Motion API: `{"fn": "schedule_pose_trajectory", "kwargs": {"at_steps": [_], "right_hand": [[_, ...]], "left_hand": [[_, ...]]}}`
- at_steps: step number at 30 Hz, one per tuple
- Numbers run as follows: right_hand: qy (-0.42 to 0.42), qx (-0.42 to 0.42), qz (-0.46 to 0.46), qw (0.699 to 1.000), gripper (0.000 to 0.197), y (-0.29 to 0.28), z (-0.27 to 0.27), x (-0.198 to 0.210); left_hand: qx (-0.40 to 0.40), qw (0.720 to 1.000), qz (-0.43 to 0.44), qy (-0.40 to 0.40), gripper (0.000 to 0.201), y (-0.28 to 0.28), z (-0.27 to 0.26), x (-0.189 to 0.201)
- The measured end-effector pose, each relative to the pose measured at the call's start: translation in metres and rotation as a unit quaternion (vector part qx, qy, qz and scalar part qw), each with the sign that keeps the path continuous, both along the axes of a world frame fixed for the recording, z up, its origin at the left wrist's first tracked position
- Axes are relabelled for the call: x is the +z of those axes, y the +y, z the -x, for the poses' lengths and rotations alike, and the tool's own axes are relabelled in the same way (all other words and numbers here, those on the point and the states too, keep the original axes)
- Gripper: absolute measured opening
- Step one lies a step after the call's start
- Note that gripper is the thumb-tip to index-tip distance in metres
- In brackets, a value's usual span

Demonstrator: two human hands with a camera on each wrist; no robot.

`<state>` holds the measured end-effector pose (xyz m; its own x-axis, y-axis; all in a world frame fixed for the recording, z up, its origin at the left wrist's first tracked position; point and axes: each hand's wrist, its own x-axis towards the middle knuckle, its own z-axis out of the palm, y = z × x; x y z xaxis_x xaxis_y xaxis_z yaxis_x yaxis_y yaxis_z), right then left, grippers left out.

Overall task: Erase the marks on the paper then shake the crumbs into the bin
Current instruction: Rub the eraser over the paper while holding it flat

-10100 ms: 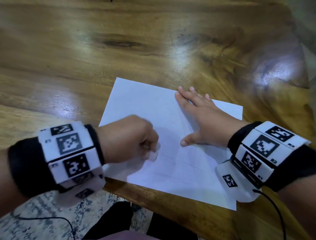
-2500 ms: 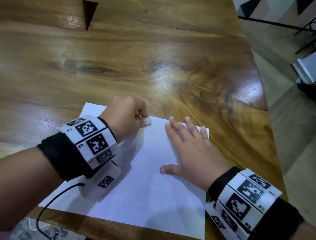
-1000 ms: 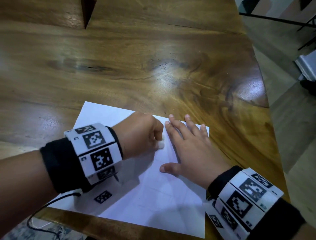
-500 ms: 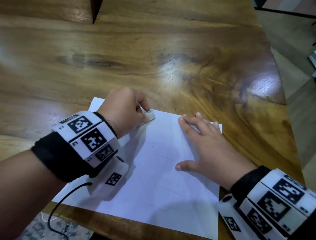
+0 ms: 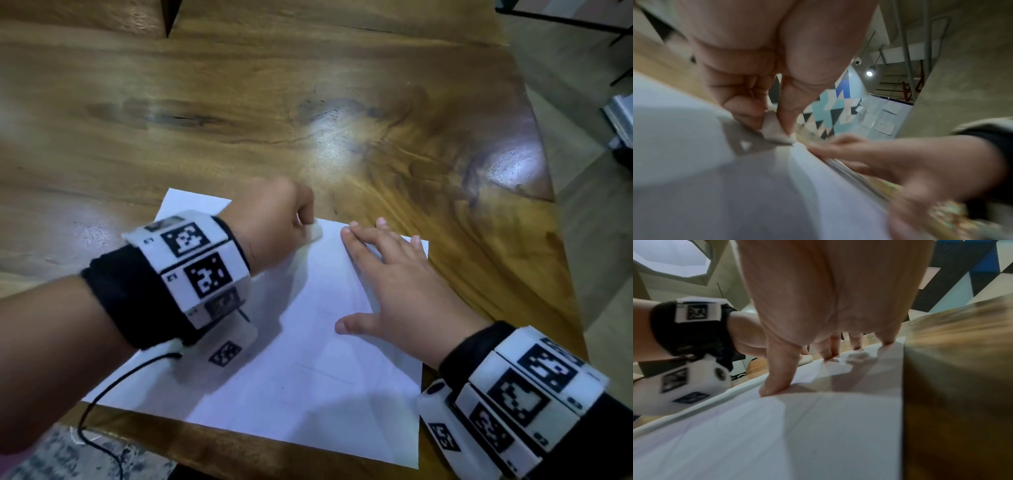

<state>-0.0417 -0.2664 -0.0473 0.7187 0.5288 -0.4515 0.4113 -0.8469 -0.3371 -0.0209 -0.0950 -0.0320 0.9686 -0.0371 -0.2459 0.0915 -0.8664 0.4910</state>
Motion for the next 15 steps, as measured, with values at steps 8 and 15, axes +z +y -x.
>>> {"fn": "schedule_pose_trajectory", "kwargs": {"at_steps": [8,15], "right_hand": [[-0.003,0.003,0.005,1.0,0.107,0.0,0.0,0.001],[-0.001,-0.003,-0.003,1.0,0.107,0.0,0.001,0.001]], "left_hand": [[-0.022,1.0,0.013,-0.008,0.01,-0.007,-0.006,0.004],[-0.075,0.997,0.022,0.031,0.012,-0.015,0.001,0.002]]}}
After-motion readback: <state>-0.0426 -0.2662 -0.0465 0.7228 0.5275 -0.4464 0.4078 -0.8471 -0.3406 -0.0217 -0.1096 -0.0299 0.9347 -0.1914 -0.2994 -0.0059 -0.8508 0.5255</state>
